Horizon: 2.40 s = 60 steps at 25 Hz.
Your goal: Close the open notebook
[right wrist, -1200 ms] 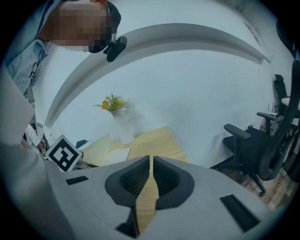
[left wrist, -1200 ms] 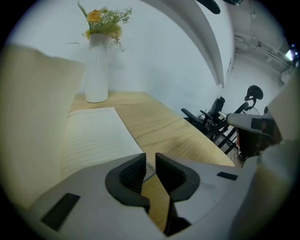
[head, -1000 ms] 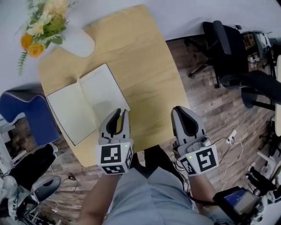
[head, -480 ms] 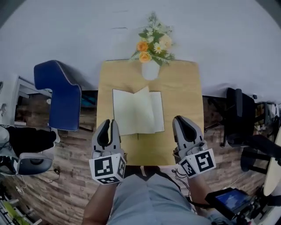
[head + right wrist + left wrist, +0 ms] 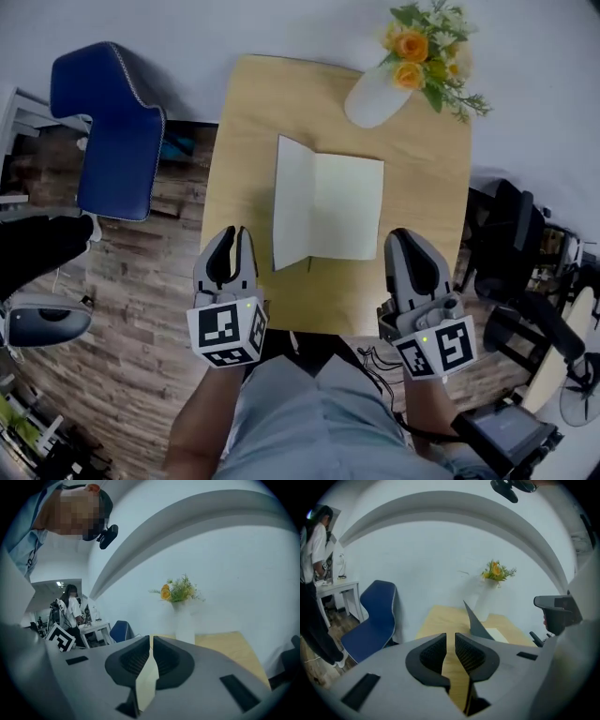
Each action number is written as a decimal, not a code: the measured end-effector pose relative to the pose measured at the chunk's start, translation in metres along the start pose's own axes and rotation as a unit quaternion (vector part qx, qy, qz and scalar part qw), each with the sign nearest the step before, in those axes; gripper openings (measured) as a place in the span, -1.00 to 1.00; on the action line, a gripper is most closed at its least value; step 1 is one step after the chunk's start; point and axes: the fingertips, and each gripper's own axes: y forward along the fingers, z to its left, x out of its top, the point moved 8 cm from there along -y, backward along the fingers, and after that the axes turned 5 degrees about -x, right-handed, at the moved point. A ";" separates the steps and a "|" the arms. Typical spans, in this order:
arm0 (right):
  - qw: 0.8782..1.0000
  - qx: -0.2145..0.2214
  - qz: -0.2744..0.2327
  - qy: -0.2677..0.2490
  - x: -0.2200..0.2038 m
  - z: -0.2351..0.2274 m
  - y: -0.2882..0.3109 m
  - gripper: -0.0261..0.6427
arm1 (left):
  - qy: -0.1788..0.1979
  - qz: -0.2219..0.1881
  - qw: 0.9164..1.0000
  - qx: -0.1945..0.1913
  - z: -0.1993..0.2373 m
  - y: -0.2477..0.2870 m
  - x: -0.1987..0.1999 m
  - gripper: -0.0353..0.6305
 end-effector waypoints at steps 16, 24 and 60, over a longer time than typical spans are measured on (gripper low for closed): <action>0.994 -0.102 -0.012 0.045 -0.017 -0.049 -0.037 -0.76 | 0.066 0.029 0.990 -0.117 -0.073 0.060 0.019 -0.68; 0.980 -0.172 -0.004 0.098 -0.052 -0.128 -0.085 -0.77 | 0.117 0.086 0.974 -0.171 -0.161 0.113 -0.011 -0.68; 0.975 -0.185 -0.033 0.119 -0.070 -0.189 -0.197 -0.77 | 0.203 0.128 0.959 -0.151 -0.284 0.077 -0.041 -0.66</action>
